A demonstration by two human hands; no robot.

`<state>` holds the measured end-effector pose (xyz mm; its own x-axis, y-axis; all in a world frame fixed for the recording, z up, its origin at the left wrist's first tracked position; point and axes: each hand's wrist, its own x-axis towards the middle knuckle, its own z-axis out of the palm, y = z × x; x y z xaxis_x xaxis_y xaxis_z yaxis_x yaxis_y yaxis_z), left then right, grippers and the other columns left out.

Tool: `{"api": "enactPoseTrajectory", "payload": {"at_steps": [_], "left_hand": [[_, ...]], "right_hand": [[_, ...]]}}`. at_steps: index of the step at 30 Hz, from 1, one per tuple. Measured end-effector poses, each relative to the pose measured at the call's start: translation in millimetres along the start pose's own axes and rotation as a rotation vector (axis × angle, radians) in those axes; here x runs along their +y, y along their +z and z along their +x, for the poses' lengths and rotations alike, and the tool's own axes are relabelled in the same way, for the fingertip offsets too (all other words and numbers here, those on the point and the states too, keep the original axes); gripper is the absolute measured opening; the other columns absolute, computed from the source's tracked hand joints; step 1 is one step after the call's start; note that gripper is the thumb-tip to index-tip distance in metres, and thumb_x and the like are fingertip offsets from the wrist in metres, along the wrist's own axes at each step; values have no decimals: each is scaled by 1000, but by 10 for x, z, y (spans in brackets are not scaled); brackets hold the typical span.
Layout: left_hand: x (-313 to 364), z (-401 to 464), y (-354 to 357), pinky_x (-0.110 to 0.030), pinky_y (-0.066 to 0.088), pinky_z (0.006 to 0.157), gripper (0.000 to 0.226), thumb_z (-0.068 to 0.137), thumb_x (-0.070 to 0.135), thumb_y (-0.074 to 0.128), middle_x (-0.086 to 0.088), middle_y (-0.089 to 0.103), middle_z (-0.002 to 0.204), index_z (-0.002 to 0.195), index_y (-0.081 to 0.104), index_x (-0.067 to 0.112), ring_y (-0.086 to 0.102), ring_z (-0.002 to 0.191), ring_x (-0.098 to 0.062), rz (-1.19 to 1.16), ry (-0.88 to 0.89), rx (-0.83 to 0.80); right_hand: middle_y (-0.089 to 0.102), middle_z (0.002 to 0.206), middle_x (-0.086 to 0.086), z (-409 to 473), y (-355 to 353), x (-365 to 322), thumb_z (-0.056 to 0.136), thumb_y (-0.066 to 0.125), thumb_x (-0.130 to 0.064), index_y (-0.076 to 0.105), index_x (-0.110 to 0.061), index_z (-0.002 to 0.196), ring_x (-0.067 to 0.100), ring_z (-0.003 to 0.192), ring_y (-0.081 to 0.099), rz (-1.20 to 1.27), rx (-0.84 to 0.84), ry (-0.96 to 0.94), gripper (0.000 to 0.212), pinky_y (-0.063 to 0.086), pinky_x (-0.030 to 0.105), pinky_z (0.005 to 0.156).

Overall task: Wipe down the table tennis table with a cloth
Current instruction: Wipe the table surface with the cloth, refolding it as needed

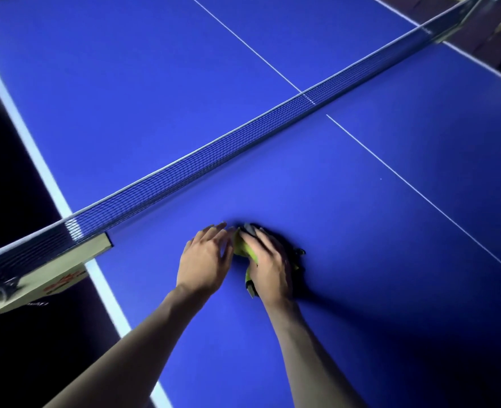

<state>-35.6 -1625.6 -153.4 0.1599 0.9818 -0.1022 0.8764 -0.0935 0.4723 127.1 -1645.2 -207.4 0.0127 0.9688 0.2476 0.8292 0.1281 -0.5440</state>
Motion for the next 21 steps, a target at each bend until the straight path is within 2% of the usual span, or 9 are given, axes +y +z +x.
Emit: {"api": "enactPoseTrajectory", "payload": {"at_steps": [3, 6, 9, 12, 14, 17, 21], "left_hand": [[226, 320, 201, -41, 18, 126, 56, 106, 49, 29, 10, 26, 166, 160, 25, 35, 19, 155, -16, 49, 27, -123], [466, 607, 343, -40, 0, 128, 59, 108, 47, 29, 15, 5, 170, 163, 7, 36, -2, 157, -10, 110, 29, -201], [663, 908, 432, -41, -4, 127, 58, 109, 47, 23, 14, -2, 170, 162, 2, 37, -7, 157, -9, 173, 32, -225], [789, 1237, 493, -44, -1, 127, 57, 109, 48, 19, 11, -1, 171, 161, -4, 42, -2, 157, -13, 227, 26, -225], [831, 1433, 558, -45, 1, 127, 55, 109, 49, 17, 10, 3, 171, 160, -1, 45, 2, 158, -16, 242, 38, -194], [814, 1557, 653, -46, 4, 128, 51, 108, 51, 14, 9, 15, 170, 159, 18, 46, 13, 157, -19, 254, 38, -107], [757, 1562, 732, -47, 10, 127, 51, 106, 49, 20, 8, 25, 167, 157, 30, 45, 24, 154, -21, 280, 58, -57]], "right_hand": [[61, 147, -7, 263, -157, 343, 92, 46, -8, 66, -27, 140, 22, 131, 60, -8, 23, 28, 55, 48, 39, 110], [60, 148, -5, 539, -320, 709, 88, 43, -8, 66, -24, 139, 23, 134, 58, -10, 46, 35, 58, 46, 39, 112], [60, 148, -3, 842, -431, 1078, 87, 47, -4, 67, -23, 138, 23, 134, 58, -16, 79, 59, 58, 45, 37, 112], [61, 147, -2, 1164, -531, 1405, 84, 65, 6, 68, -23, 137, 23, 133, 58, -15, 102, 83, 61, 44, 33, 112], [62, 146, -3, 1417, -610, 1639, 81, 70, 7, 68, -23, 136, 23, 131, 59, -18, 113, 96, 62, 45, 33, 110], [61, 146, -5, 1797, -708, 1974, 82, 72, 4, 68, -26, 136, 22, 131, 60, -8, 117, 120, 62, 49, 37, 107], [61, 145, -9, 2307, -815, 2288, 86, 71, 0, 67, -28, 136, 19, 129, 60, -11, 135, 145, 58, 49, 35, 105]]}}
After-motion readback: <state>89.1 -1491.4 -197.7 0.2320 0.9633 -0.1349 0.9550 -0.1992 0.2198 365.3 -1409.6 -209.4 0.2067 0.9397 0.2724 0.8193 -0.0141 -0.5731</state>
